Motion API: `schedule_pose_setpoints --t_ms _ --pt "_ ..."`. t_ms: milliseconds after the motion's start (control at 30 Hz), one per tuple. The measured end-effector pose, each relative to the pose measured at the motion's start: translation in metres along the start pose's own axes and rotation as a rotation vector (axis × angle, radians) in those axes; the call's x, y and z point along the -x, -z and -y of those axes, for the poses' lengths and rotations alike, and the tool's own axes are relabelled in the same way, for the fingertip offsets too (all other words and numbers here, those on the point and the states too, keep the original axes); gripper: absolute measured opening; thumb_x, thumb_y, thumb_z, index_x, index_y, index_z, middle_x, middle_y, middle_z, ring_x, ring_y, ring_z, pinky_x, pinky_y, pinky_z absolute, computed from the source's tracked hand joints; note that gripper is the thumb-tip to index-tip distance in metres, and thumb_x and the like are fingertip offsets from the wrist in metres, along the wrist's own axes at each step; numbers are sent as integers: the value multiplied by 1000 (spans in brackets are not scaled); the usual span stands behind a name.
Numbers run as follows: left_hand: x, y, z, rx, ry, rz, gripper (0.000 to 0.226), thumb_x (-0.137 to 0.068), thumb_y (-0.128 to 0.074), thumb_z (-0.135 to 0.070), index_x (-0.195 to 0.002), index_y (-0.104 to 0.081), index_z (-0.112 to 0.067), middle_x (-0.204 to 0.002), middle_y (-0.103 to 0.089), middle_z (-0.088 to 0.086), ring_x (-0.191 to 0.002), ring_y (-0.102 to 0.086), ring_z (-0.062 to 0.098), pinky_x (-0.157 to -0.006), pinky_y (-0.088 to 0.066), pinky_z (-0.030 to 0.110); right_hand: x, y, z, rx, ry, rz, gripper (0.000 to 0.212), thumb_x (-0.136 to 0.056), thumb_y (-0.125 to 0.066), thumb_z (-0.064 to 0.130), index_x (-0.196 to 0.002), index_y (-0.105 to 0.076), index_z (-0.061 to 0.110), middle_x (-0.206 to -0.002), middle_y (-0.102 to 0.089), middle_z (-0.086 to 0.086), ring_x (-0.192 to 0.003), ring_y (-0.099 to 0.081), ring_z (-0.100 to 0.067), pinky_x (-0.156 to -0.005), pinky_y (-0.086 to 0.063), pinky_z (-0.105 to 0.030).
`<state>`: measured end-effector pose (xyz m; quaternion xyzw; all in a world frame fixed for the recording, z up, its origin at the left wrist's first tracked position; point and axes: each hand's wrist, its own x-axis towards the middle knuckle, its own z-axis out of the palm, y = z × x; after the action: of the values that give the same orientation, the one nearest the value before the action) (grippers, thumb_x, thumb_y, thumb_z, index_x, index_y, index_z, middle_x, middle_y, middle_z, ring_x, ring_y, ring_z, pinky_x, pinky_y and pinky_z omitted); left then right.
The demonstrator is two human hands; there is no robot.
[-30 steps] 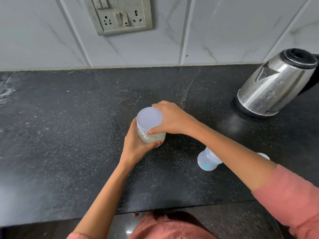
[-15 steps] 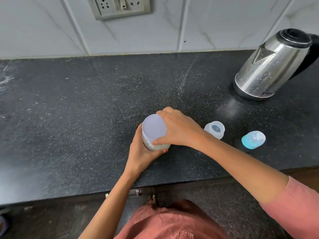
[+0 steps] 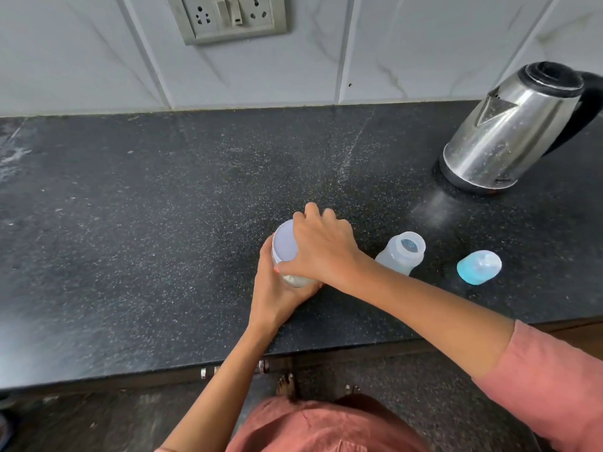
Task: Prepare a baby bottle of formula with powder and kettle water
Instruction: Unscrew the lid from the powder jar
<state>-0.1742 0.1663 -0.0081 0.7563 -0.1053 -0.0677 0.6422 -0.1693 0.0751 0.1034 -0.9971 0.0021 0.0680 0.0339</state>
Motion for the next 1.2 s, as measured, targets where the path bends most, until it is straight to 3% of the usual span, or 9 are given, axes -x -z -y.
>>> schedule_pose_setpoints --t_ms 133,300,600,700,800,900,1000,1100,1200 --pt "-1 4 0 -128 -3 -39 88 -49 -85 -40 -111 -27 -67 -112 -58 -20 -99 -53 -14 -72 -41 2 -5 3 -6 -33 63 14 65 -65 -66 53 -110 -50 10 -113 -43 -7 -93 -43 -25 -64 -29 -33" --pt "-4 5 -2 -168 38 -46 86 -43 -82 -52 -108 -27 -68 -107 -58 -24 -99 -56 -7 -76 -47 18 -9 3 -11 -30 104 12 66 -61 -68 54 -112 -51 16 -110 -42 -7 -94 -44 -25 -63 -27 -33" --pt "-6 6 -7 -218 36 -50 83 -40 -78 -56 -103 -27 -72 -99 -50 -47 -91 -50 -22 -67 -42 13 -14 2 -16 -40 170 5 67 -59 -72 53 -117 -53 26 -100 -37 -5 -80 -31 -20 -61 -26 -32" --pt "-7 6 -4 -215 41 -46 82 -39 -76 -56 -103 -27 -72 -96 -58 -36 -93 -51 -21 -66 -42 5 -14 4 -18 -49 204 22 65 -59 -72 50 -118 -53 30 -94 -28 -2 -80 -33 -20 -62 -28 -31" --pt "-11 12 -1 -237 33 9 80 -40 -80 -46 -99 -31 -70 -94 -56 -29 -90 -48 -25 -64 -39 -1 -16 8 -22 -30 329 93 65 -59 -75 43 -120 -51 36 -102 -36 -4 -85 -32 -20 -63 -31 -32" --pt "-11 14 0 -234 16 58 79 -42 -82 -37 -99 -35 -65 -97 -53 -30 -90 -44 -31 -66 -36 -3 -19 14 -28 -6 433 191 67 -60 -76 39 -122 -49 39 -108 -37 -4 -89 -32 -18 -63 -31 -31" --pt "-9 13 0 -218 32 41 83 -39 -79 -46 -100 -30 -75 -101 -51 -33 -92 -42 -32 -67 -35 -5 -21 17 -31 1 490 248 66 -64 -75 33 -124 -47 40 -111 -35 0 -93 -30 -16 -61 -30 -29" --pt "-11 14 4 -199 29 51 87 -39 -80 -46 -103 -28 -75 -104 -53 -31 -97 -46 -26 -69 -38 -3 -18 17 -30 -123 444 293 60 -70 -71 29 -124 -47 37 -119 -36 -1 -105 -34 -20 -68 -37 -31" --pt "-11 13 9 -151 16 69 90 -41 -82 -43 -111 -31 -67 -110 -58 -25 -100 -55 -13 -73 -43 4 -13 18 -25 -265 258 260 60 -75 -67 43 -130 -44 32 -128 -40 -4 -116 -40 -26 -88 -42 -41"
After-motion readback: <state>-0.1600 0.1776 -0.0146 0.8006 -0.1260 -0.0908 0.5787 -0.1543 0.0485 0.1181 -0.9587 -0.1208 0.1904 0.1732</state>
